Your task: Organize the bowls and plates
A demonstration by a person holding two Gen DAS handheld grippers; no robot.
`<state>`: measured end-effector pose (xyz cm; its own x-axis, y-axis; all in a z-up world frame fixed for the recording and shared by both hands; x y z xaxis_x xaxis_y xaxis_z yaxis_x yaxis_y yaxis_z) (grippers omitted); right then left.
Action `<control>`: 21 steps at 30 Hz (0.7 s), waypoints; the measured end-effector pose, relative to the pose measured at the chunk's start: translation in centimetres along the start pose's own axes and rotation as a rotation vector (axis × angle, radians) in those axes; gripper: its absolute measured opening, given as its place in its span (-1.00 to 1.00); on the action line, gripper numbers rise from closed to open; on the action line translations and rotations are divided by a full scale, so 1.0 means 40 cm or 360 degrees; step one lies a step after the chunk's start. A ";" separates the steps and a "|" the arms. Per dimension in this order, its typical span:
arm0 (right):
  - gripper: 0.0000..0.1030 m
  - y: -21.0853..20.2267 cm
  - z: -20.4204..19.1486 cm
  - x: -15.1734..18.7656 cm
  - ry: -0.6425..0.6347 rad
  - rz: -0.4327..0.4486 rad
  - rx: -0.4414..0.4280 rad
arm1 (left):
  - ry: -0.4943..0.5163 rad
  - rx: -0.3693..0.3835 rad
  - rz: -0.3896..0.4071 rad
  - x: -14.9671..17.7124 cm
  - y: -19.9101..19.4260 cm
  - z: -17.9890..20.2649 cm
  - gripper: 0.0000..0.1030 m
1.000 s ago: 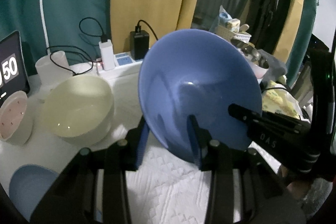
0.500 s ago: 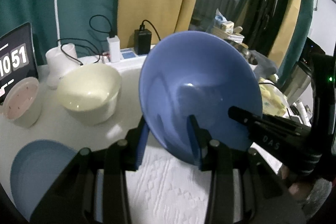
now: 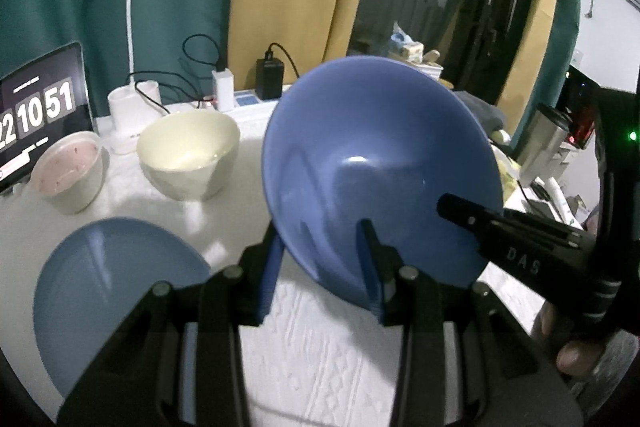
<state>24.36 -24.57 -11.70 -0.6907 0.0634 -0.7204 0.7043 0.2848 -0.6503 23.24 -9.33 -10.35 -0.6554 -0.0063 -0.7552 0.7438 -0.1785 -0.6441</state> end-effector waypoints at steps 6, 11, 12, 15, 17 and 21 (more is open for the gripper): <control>-0.56 -0.025 -0.015 0.045 0.0016 -0.0027 -0.0006 | -0.0002 0.0005 -0.0019 0.037 -0.022 0.001 -0.26; -0.56 -0.033 -0.021 0.083 0.0029 -0.0055 -0.0012 | -0.0044 0.0031 -0.0066 0.071 -0.039 -0.010 -0.26; -0.56 -0.034 -0.022 0.089 0.0032 -0.0059 -0.0011 | -0.0055 0.0039 -0.0080 0.078 -0.039 -0.014 -0.26; -0.54 -0.037 -0.025 0.107 0.0043 -0.0070 -0.0010 | -0.0075 0.0055 -0.0115 0.095 -0.040 -0.018 -0.26; -0.52 -0.037 -0.027 0.118 0.0044 -0.0078 -0.0002 | -0.0078 0.0059 -0.0131 0.108 -0.038 -0.019 -0.26; -0.42 -0.032 -0.025 0.138 0.0058 -0.0102 0.0017 | -0.0089 0.0069 -0.0165 0.127 -0.033 -0.024 -0.25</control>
<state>19.48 -23.63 -14.62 -0.7397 0.0805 -0.6681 0.6602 0.2791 -0.6973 19.05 -8.18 -13.43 -0.7356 -0.0400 -0.6762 0.6662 -0.2232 -0.7116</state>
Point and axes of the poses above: each gripper's, at about its wrist camera, not at the fingertips, and y roughly the way its jaws point, z to its right, x to its underside, the point moved 3 cm from there along y, roughly the way its jaws point, and after that the axes turned 5 degrees about -x, right-handed, at the moved point
